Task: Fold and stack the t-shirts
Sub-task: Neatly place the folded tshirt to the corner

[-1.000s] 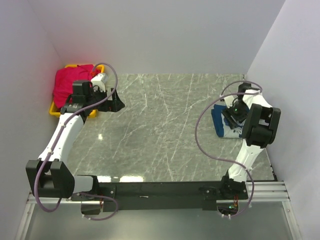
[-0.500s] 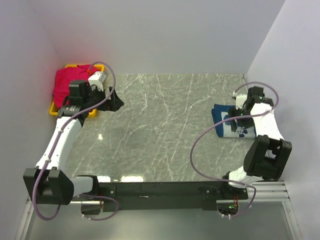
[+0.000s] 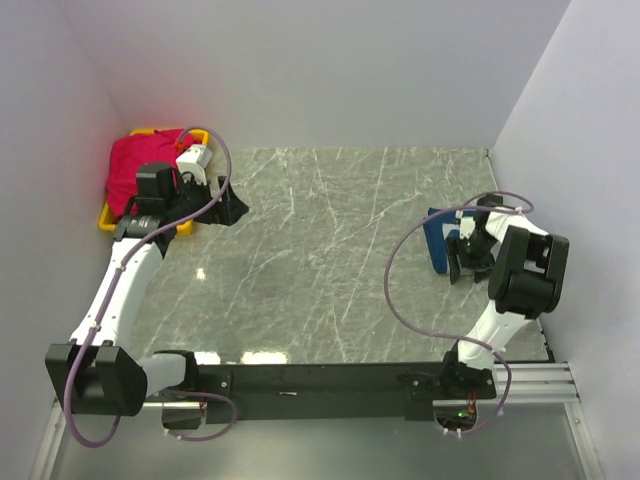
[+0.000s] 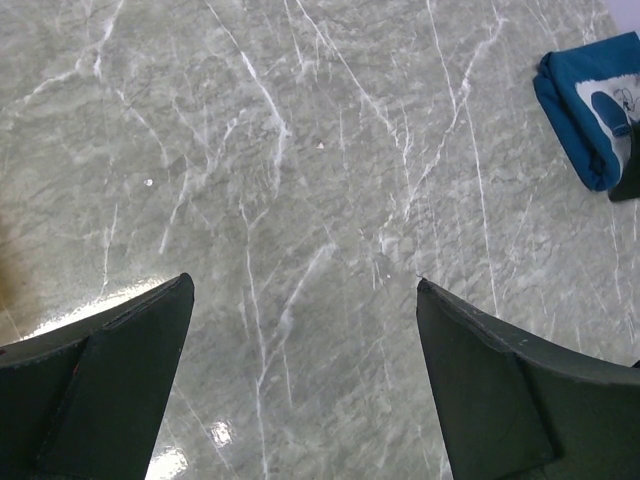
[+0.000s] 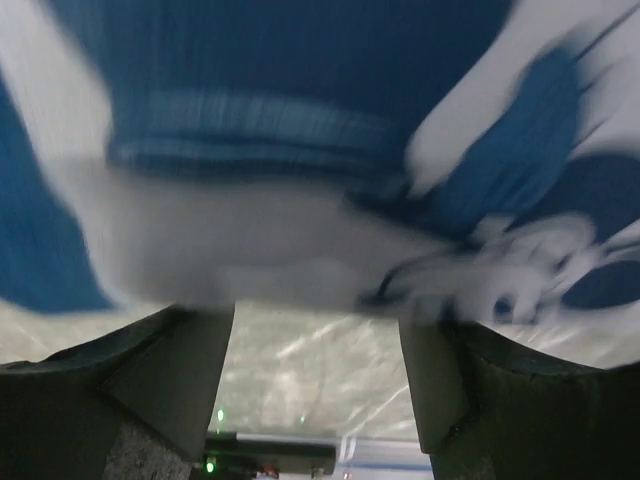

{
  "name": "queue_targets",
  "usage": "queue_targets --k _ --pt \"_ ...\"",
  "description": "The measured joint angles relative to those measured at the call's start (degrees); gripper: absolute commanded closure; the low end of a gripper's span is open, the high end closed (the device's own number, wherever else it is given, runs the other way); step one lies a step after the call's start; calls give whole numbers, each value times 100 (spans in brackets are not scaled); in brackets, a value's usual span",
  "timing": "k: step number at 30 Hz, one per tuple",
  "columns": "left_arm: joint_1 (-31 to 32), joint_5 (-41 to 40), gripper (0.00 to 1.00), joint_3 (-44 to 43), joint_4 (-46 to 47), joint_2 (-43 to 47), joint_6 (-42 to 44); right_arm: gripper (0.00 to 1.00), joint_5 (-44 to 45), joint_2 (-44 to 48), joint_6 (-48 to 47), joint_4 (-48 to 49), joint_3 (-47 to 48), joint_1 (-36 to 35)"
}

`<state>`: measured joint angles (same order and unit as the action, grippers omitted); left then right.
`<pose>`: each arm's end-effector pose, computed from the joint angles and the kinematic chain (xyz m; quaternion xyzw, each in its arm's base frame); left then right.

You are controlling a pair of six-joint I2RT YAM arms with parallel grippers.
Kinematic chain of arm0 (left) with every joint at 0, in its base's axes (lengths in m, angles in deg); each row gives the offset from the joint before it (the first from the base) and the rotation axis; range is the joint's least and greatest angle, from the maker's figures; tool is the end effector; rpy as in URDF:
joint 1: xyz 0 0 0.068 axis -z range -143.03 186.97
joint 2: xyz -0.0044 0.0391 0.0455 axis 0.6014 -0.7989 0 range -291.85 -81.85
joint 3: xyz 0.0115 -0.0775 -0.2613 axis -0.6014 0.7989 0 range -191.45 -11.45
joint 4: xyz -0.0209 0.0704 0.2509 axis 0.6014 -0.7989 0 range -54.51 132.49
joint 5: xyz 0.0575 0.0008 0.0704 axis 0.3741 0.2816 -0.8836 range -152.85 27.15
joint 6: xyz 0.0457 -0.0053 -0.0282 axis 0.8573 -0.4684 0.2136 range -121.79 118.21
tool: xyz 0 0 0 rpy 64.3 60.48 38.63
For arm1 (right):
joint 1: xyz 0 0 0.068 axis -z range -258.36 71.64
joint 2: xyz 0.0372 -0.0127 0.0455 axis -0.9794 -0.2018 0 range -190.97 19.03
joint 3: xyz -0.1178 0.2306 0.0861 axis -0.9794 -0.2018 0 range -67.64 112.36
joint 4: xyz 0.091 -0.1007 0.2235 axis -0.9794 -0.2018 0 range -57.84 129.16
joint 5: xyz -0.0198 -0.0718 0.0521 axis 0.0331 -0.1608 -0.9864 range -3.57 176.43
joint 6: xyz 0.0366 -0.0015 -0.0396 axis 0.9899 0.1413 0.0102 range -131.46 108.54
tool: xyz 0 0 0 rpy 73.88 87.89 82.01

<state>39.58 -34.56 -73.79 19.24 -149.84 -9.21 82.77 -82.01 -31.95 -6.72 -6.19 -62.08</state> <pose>0.2619 -0.0289 0.3429 0.0890 0.8395 -0.2527 0.4727 0.2946 -0.0837 0.1536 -0.0380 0.9980 0.0178 0.0476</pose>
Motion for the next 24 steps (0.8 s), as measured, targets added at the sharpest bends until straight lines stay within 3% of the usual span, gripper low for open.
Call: queue_targets --k 24 --pt "-2 291 1 -79 -155 -317 13 27 -411 -2876 601 -26 4592 11"
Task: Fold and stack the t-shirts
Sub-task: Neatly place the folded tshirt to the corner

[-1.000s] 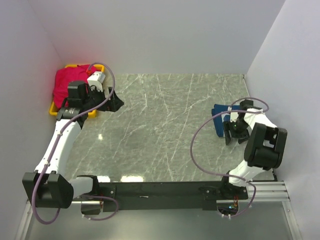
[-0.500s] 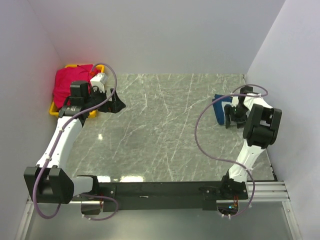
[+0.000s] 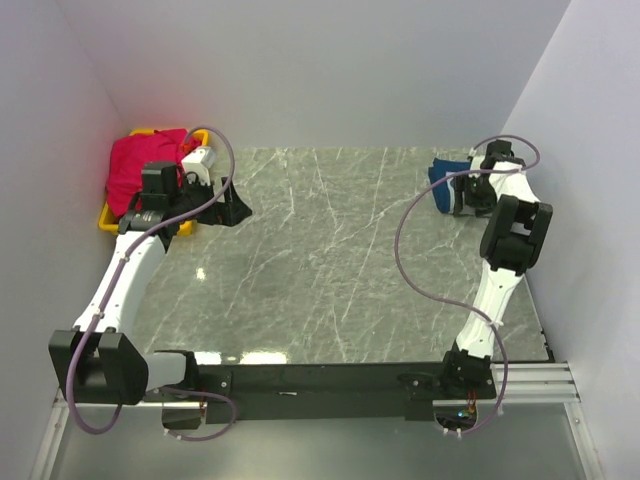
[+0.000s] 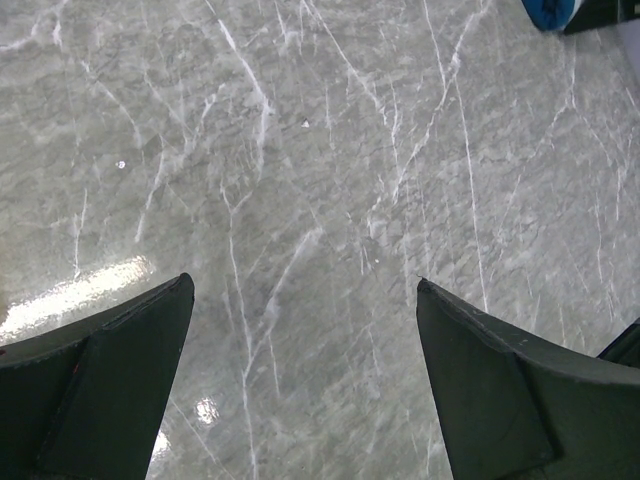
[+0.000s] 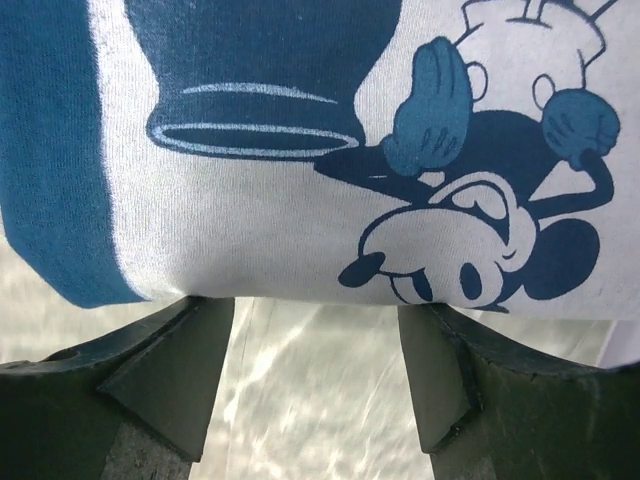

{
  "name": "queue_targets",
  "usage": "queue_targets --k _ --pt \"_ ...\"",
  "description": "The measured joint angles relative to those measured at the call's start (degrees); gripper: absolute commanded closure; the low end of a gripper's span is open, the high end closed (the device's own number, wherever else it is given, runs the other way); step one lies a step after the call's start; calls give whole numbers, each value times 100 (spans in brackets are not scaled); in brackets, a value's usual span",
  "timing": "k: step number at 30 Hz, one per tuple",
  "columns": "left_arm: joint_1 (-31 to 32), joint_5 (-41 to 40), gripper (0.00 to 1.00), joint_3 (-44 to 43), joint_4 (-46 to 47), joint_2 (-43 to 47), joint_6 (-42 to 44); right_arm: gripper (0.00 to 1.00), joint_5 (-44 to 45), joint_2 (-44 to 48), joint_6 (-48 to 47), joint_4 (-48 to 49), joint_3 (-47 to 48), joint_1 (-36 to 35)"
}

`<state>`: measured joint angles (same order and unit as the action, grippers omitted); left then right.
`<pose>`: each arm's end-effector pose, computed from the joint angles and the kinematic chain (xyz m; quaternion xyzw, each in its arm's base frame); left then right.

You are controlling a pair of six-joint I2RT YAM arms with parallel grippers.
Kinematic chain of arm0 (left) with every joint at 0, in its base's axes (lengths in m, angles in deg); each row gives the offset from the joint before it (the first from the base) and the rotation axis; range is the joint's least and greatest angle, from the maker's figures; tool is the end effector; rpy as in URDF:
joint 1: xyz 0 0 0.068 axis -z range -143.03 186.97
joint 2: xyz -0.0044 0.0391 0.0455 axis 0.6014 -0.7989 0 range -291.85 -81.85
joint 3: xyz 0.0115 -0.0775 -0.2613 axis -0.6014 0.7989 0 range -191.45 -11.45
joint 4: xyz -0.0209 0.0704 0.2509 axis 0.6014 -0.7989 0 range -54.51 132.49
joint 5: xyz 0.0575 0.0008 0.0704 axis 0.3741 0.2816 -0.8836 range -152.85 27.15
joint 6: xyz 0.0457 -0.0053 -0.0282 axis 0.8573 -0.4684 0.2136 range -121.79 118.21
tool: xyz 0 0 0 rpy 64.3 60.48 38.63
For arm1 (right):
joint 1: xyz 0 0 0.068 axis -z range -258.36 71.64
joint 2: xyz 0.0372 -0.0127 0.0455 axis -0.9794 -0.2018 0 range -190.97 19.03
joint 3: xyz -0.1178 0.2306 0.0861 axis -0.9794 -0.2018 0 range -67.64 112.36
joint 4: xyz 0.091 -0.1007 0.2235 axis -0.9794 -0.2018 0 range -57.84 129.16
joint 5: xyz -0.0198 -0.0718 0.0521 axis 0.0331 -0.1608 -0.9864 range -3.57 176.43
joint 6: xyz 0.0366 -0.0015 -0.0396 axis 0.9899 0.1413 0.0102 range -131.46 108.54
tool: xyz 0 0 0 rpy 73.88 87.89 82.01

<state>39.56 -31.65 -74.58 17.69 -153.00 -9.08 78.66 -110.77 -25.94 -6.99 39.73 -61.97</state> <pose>0.2723 -0.0309 0.3319 0.0939 0.8503 -0.2749 0.4389 0.4602 -0.1304 0.1766 0.0037 0.9804 0.0148 0.1965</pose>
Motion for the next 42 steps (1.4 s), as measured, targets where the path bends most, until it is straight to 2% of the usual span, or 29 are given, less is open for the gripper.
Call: queue_targets --k 8,25,31,37,42 --pt "0 0 1 0 -24 -144 0 26 11 -643 -149 -17 979 -33" --pt "0 -9 1 -76 -166 -463 13 23 166 -1298 -205 66 2081 -317" --pt "0 -118 1 -179 -269 -483 -7 21 256 -1318 -162 210 2111 -391" --pt "0 -127 1 -890 -750 -822 70 21 107 -573 -164 170 1410 -387" --pt "0 -129 1 -1005 -975 -881 203 21 -258 1161 -216 -61 544 -387"
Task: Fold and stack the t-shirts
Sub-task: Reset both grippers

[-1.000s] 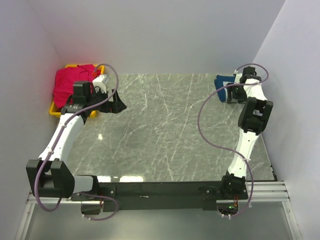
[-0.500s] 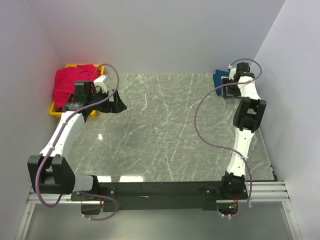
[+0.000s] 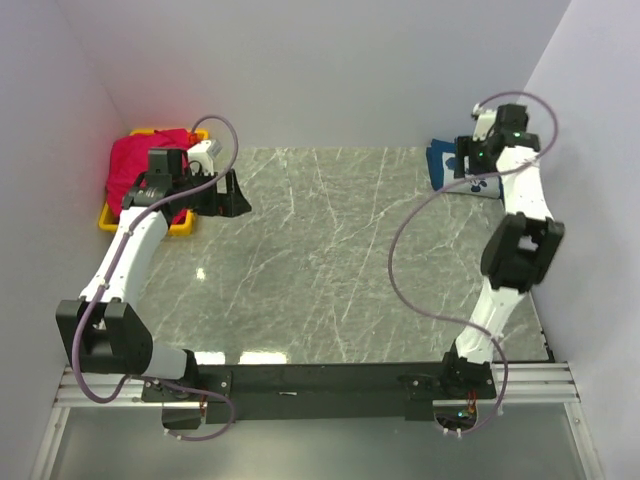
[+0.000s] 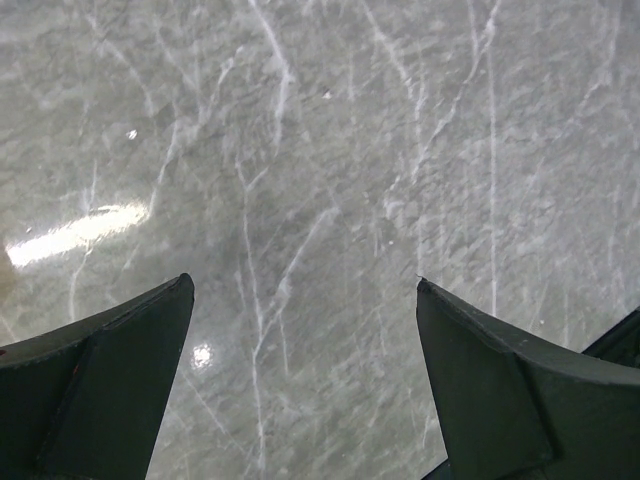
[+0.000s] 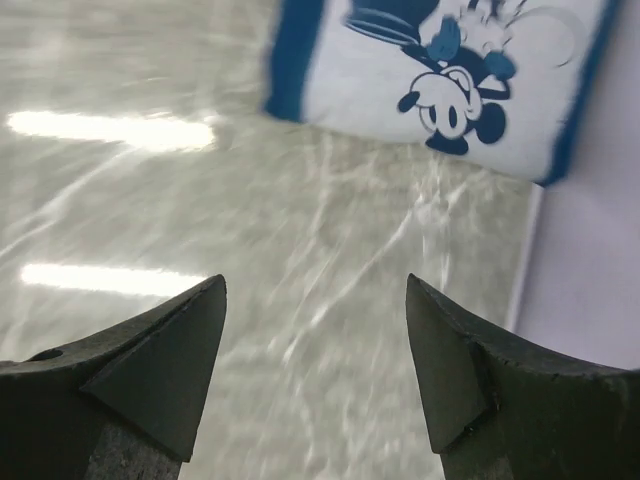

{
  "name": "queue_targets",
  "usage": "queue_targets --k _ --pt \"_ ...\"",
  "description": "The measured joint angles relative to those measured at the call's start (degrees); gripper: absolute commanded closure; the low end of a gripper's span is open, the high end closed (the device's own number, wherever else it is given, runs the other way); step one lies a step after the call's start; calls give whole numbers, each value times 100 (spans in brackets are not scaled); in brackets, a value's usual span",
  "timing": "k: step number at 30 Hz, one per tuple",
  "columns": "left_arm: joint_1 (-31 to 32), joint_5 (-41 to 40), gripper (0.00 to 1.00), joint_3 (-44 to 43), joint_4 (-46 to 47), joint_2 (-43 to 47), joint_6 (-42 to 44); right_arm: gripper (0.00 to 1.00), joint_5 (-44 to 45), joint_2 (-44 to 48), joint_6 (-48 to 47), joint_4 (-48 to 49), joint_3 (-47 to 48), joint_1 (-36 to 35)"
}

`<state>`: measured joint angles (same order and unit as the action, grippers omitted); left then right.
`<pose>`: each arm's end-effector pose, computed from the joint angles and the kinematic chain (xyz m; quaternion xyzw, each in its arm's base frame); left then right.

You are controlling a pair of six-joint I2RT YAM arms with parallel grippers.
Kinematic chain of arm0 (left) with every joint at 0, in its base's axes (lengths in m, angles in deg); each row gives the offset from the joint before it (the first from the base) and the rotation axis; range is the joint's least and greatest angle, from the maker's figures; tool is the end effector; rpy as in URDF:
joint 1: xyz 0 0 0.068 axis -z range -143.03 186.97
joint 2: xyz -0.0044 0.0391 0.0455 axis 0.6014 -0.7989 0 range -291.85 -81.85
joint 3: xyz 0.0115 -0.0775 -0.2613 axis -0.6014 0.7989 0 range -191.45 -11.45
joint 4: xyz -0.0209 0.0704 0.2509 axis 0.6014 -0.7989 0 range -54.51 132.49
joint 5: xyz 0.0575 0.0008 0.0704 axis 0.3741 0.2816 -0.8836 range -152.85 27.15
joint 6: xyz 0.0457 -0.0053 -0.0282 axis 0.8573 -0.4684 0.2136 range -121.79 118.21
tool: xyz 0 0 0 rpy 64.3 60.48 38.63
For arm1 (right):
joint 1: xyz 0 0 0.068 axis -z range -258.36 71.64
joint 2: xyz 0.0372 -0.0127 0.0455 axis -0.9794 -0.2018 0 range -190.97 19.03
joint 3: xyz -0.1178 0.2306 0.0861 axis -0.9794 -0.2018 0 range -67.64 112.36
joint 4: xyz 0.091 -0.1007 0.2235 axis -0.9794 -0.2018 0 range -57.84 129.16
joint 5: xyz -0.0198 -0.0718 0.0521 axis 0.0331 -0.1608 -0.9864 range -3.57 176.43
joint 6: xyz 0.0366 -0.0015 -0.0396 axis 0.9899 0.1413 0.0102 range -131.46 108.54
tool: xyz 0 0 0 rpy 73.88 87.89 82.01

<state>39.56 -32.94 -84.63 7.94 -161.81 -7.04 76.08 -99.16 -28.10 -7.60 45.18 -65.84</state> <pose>0.3019 -0.0315 0.3348 0.0858 0.8825 -0.2618 0.3812 0.4516 -0.0938 0.2970 -0.0632 0.9404 0.0012 0.3343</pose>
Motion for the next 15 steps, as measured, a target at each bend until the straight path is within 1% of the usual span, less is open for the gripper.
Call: queue_targets --k 3,5,8,12,15 --pt "0 -186 1 98 -87 24 57 21 -352 1193 -70 -162 -455 0" --pt "0 -363 1 238 -105 70 120 21 -669 2063 -98 -186 -1012 0" --pt "-2 -651 1 568 -181 243 199 21 -1080 3058 -101 -299 -2046 -15" --pt "0 -876 1 957 -328 581 302 21 -1440 3993 -39 -380 -3628 -160" --pt "-2 -929 1 1220 -343 927 319 21 -1534 4590 85 -378 -4712 -413"
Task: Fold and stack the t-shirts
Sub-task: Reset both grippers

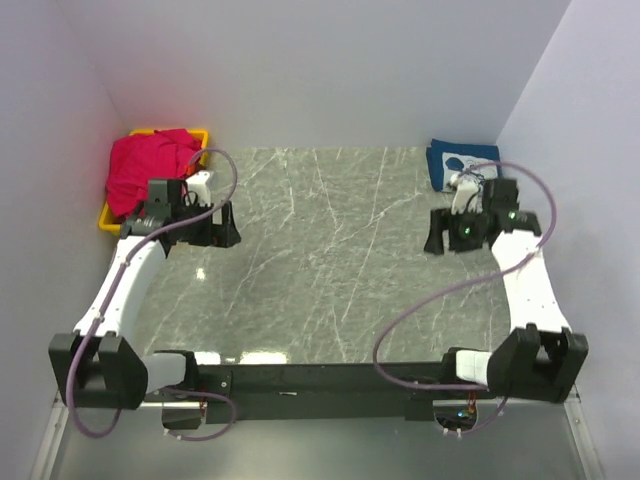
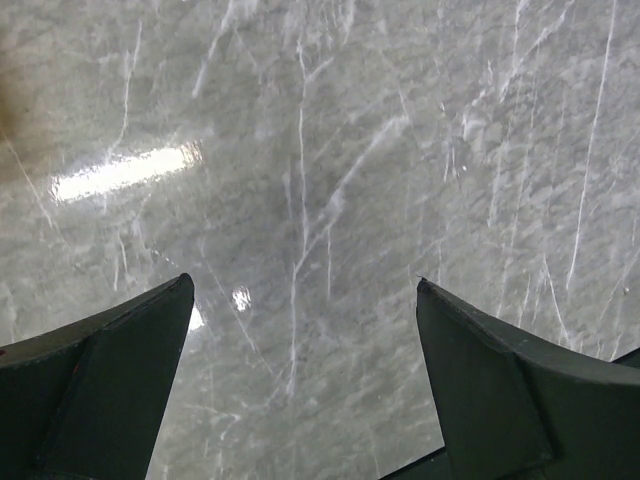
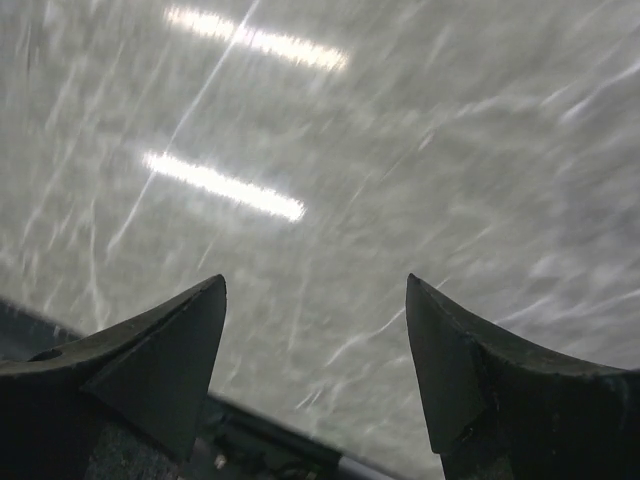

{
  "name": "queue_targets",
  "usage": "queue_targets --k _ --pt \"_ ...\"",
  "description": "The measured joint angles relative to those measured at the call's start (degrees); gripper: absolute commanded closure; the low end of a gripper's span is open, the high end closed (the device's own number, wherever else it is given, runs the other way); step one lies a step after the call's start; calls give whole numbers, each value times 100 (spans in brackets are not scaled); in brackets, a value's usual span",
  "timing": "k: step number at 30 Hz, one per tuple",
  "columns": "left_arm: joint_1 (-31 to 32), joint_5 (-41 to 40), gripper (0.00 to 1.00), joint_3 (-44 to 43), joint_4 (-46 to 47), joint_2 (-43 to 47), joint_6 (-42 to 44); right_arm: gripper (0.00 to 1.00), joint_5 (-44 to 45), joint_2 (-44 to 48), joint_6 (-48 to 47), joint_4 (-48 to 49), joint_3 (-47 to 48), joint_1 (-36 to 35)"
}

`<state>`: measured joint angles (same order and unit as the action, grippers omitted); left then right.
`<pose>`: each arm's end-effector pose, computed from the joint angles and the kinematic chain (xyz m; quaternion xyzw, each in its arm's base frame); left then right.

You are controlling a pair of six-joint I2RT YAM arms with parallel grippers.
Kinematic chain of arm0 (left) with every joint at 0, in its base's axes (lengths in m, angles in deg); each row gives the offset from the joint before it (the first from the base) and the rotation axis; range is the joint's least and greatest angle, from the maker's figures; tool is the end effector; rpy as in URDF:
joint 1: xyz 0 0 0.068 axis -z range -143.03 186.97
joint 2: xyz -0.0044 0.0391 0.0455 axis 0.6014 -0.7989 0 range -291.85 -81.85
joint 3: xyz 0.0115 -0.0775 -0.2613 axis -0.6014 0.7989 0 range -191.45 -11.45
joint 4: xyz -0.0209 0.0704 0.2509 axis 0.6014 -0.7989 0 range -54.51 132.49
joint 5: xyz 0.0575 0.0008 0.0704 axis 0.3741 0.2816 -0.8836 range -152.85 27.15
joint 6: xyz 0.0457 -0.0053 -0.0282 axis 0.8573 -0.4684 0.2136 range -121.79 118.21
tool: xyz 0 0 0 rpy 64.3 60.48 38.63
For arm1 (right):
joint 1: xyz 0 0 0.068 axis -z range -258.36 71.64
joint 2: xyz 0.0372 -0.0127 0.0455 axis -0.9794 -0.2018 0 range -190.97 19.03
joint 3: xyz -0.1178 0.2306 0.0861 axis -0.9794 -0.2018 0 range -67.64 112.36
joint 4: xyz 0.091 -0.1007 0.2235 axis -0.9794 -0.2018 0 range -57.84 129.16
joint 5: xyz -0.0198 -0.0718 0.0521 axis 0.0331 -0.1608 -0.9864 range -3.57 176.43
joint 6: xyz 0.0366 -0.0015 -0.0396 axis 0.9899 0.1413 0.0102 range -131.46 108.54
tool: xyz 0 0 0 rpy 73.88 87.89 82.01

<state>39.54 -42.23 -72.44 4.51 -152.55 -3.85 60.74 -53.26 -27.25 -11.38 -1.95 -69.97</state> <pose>0.2557 -0.0241 0.3011 0.0686 0.9172 -0.1811 0.3481 0.2471 -0.0209 0.3074 -0.1231 0.9291 0.1507 0.3143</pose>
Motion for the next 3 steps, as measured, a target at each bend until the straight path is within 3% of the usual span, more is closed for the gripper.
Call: queue_targets --k 3 --pt "0 -2 0 205 -13 323 -2 21 2 629 136 2 -719 -308"
